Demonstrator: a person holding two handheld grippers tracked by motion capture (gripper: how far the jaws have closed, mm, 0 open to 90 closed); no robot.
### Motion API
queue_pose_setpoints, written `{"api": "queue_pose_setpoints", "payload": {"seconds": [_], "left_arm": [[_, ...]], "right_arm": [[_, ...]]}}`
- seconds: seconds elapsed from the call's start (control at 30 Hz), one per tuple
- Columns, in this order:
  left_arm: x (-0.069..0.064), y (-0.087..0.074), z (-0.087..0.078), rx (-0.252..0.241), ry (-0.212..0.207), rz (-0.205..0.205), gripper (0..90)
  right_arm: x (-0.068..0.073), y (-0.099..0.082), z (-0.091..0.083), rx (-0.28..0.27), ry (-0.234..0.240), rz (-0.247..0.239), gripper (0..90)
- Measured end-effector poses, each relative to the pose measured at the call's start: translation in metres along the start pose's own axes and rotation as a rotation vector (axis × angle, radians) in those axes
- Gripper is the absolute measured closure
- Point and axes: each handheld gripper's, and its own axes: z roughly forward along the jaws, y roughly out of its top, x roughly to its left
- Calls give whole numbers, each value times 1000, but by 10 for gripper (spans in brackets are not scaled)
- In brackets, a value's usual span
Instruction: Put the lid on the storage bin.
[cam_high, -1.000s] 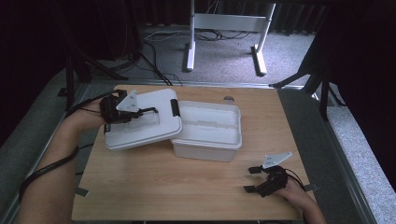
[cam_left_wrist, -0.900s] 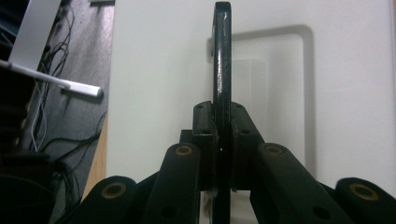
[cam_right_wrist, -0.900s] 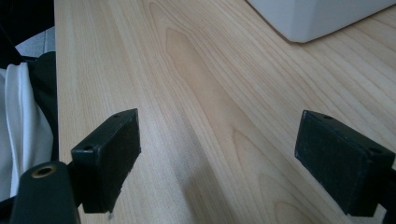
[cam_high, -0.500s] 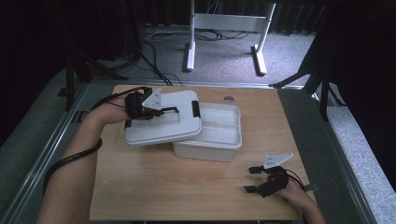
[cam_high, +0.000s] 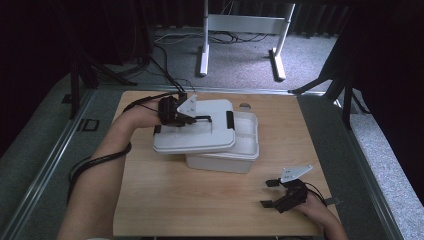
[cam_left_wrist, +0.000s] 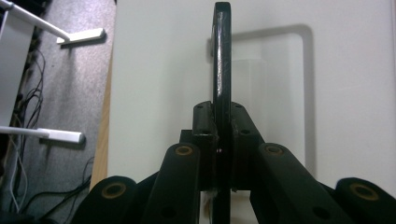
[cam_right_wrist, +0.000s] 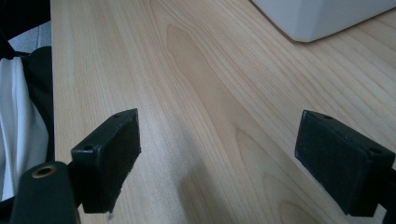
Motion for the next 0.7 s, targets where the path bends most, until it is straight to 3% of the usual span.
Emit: {"api": "queue_pose_setpoints", "payload": {"seconds": [0.5,0.7], "left_arm": [[4,47,32,-25,-55,72,841],[2,60,47,-7,-81,102,841]], "right_arm": [[-2,-2,-3,-32,11,11,136],[-1,-3,-3,-34,14,12,136]]}}
